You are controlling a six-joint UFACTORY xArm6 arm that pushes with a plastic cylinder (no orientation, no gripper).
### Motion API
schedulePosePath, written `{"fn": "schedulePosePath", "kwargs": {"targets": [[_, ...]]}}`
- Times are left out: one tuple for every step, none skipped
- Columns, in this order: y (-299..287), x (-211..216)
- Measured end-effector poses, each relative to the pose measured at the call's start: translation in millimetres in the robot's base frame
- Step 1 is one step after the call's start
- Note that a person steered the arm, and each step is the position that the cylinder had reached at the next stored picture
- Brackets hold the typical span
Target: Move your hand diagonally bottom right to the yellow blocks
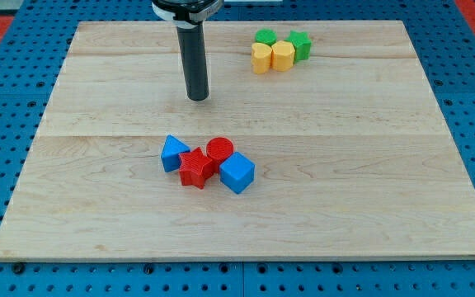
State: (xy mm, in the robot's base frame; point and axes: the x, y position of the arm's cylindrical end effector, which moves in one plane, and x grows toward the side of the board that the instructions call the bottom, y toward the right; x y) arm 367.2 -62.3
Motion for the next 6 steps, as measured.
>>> {"fn": "schedulePosePath", "kwargs": {"targets": [[0, 0], [7, 0], [14, 0], [29, 0], [63, 0], [176, 0]]}}
